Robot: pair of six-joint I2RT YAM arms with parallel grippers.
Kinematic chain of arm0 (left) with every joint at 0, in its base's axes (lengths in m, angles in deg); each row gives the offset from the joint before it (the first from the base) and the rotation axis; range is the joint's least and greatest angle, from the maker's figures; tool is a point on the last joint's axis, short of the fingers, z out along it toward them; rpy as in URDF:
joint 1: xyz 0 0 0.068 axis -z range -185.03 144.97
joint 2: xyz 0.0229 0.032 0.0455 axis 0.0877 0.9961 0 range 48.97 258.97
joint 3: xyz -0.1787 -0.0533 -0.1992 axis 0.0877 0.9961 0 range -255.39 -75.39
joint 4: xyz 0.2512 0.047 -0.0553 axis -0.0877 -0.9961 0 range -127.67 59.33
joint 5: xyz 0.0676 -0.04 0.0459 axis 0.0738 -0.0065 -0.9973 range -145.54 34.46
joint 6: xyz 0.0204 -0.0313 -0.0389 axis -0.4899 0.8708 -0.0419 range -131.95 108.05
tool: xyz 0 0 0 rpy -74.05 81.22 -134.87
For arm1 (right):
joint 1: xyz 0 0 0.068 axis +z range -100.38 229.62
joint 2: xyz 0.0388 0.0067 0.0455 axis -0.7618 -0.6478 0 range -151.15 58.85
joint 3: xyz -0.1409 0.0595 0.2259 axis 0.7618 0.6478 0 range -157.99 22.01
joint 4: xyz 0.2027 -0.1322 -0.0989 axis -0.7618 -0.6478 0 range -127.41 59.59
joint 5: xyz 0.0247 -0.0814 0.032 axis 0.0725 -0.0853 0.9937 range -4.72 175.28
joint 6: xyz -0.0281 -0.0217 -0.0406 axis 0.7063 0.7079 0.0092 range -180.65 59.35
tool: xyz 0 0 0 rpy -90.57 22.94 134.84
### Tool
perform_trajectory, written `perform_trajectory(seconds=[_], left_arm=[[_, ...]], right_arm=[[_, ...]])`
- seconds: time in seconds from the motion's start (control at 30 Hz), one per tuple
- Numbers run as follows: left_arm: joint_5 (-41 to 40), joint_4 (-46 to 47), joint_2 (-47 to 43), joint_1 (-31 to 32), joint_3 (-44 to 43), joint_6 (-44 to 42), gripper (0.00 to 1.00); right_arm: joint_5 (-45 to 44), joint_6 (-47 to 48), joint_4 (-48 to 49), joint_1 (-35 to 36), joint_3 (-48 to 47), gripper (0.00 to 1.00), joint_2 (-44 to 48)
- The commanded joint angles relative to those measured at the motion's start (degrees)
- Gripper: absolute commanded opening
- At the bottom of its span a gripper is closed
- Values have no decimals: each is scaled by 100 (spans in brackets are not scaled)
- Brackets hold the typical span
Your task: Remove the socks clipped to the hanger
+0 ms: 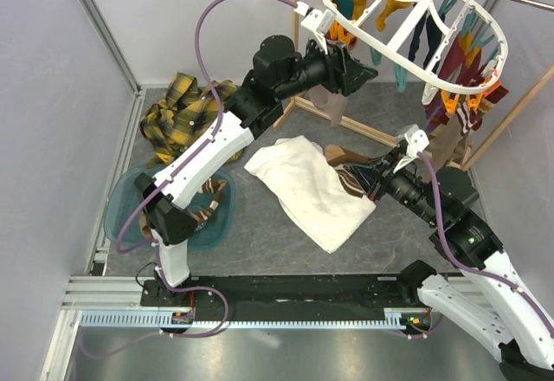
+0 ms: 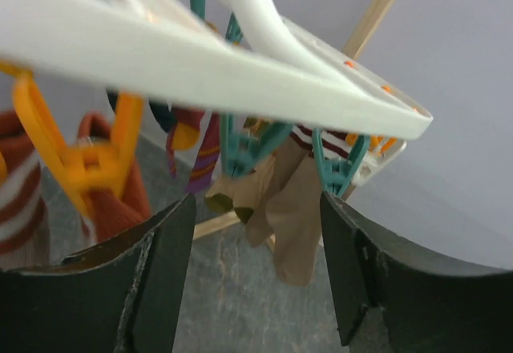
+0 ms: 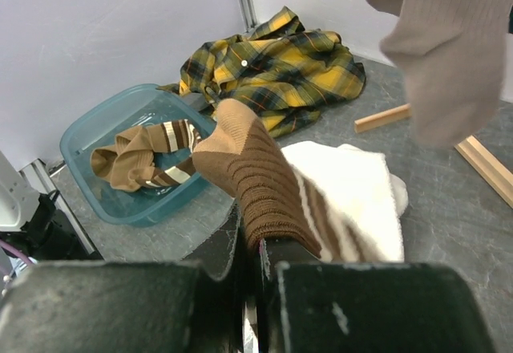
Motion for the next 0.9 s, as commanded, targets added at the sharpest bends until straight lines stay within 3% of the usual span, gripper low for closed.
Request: perform_trajectory(seconds=[0.0, 0.23, 0.37, 0.53, 0.73, 0.87], left_arm=[[-353, 210, -808, 23, 727, -281, 75], [-1276, -36, -1828, -3, 1819, -580, 79], [-2239, -212, -2496, 5, 2565, -660, 80], [-2972, -326, -3811, 5, 3831, -800, 84], [-3649, -1073, -5420, 5, 4807, -888, 93], [-3685, -1494, -6544, 5, 5229, -739, 95]], right_arm=[[-144, -104, -39, 4, 119, 8, 94], [40, -385, -49, 3, 5, 5, -231], [364, -526, 118, 12, -57, 0, -591], [664, -1105, 829, 117, 22, 0, -1294], [-451, -913, 1041, 1382, -767, 0, -2558], [-469, -1289, 1741, 1953, -1321, 0, -3787]])
